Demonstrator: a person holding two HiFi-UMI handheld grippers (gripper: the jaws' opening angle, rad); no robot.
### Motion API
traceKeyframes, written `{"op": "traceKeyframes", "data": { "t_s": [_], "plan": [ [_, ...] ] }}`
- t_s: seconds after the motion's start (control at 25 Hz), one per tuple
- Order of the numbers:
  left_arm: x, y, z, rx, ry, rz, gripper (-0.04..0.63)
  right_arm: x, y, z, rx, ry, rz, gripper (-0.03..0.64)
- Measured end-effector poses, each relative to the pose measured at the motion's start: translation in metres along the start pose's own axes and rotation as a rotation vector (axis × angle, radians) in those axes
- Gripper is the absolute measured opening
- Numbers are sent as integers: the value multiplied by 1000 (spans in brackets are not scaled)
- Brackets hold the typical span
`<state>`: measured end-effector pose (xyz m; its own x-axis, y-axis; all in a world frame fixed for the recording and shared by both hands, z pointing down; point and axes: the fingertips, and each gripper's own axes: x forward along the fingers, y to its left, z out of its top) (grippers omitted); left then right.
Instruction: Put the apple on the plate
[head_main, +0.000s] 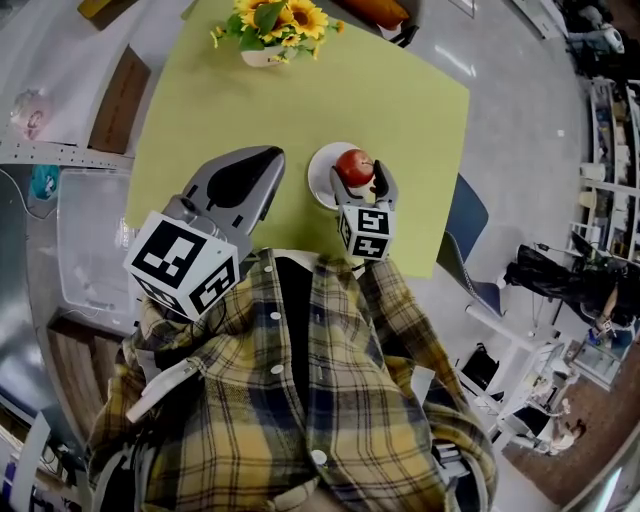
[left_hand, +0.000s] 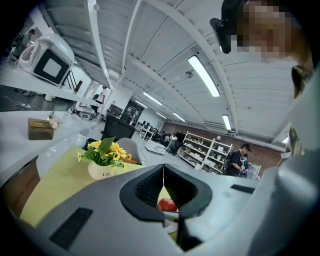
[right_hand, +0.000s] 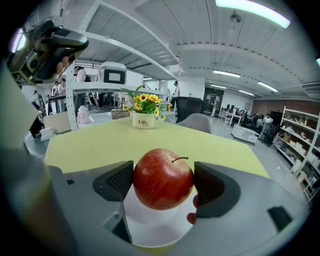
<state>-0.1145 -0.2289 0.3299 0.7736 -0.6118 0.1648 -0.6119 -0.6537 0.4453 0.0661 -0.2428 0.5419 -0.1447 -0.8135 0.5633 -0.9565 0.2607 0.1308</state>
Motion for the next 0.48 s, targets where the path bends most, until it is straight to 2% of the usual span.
{"op": "traceKeyframes", "data": {
  "t_s": [0.48],
  "plan": [
    [0, -5, -3, 3, 2, 0, 9, 1, 6, -13, 54, 68, 6, 364]
  ]
}}
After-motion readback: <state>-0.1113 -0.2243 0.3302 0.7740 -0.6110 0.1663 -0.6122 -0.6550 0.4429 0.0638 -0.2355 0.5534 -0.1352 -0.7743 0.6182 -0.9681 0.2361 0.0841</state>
